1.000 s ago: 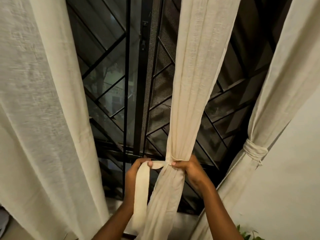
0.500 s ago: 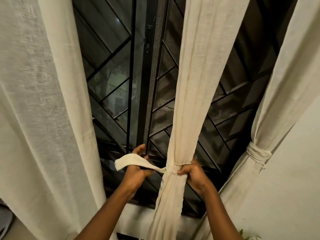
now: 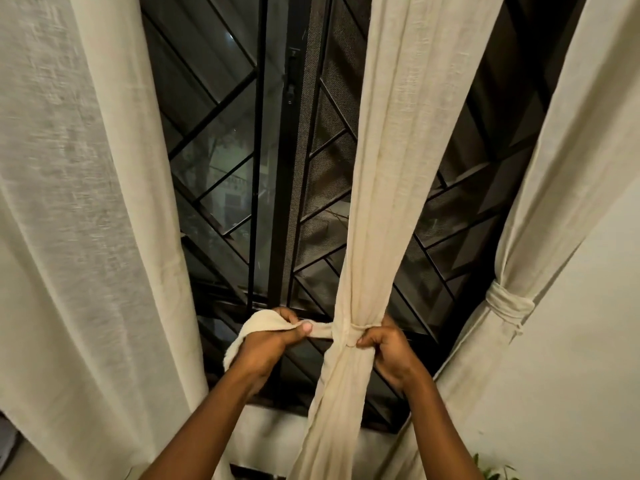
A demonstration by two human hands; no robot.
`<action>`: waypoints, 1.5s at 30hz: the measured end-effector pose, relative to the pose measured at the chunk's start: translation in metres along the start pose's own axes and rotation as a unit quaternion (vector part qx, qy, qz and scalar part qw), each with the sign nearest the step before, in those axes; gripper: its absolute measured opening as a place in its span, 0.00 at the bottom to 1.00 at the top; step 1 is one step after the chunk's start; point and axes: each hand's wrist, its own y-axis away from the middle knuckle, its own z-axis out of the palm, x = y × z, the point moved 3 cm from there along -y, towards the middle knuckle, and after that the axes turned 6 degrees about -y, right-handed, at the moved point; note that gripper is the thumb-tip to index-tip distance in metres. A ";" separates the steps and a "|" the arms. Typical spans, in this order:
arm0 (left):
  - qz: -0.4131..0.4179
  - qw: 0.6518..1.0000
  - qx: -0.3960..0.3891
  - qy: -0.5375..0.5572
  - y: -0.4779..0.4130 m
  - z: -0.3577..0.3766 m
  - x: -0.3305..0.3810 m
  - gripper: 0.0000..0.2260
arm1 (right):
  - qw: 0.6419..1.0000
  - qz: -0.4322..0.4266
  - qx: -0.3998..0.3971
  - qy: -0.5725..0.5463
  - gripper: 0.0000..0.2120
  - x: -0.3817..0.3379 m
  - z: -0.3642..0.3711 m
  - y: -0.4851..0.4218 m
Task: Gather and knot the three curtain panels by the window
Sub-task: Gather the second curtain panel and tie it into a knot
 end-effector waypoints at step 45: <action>0.183 0.954 0.144 -0.189 0.033 0.028 -0.011 0.36 | 0.952 -0.134 -0.058 0.268 0.17 -0.012 0.026 0.013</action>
